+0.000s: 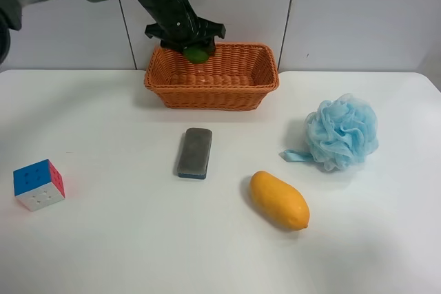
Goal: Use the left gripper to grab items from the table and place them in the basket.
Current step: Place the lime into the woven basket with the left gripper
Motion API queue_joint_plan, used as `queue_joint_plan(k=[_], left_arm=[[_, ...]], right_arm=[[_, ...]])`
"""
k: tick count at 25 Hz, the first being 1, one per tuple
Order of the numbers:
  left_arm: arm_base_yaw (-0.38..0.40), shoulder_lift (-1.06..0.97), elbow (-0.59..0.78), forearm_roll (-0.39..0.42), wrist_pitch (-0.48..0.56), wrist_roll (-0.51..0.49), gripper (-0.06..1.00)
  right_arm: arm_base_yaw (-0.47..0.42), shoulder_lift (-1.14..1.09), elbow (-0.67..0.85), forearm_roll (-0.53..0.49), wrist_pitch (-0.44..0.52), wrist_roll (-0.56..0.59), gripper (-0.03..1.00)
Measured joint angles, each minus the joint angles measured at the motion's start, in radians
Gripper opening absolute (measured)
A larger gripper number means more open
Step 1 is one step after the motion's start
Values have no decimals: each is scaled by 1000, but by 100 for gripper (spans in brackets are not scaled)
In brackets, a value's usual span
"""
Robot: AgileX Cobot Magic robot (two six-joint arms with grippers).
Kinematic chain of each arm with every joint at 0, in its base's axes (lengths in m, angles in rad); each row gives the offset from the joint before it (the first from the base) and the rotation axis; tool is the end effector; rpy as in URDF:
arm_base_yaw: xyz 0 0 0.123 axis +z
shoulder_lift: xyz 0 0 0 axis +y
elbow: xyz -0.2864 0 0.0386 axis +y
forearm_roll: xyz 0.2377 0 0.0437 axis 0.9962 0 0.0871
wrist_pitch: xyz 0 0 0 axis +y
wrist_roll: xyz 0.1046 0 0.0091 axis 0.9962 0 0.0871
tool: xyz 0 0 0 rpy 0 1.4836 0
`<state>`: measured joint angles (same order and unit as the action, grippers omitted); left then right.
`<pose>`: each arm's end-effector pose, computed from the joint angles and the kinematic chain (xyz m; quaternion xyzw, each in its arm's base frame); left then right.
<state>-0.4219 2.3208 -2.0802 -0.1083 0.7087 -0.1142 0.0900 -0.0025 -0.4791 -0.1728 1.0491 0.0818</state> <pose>0.4833 -0.2250 0.2127 0.1175 0.9295 -0.1374 0.3216 -0.0023 -0.0159 0.2623 -0.0015 0.8518 -0.0416 0.5222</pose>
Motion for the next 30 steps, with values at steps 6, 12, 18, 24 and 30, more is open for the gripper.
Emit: queue_joint_plan(k=[6,12,18,24,30], left_arm=[[0,67,0,-6,-76,0,61],[0,121,0,-49,-87,3,61],[0,131,0,-88,-84,6,80],[0,97,0,-116,0,9,98],[11,-72,0,-106,168,14,99]], right_arm=[[0,0,0,0,0,0,99],[0,0,0,0,0,0,99],[0,0,0,0,0,0,99],[0,0,0,0,0,0,99],[0,0,0,0,0,0,99]])
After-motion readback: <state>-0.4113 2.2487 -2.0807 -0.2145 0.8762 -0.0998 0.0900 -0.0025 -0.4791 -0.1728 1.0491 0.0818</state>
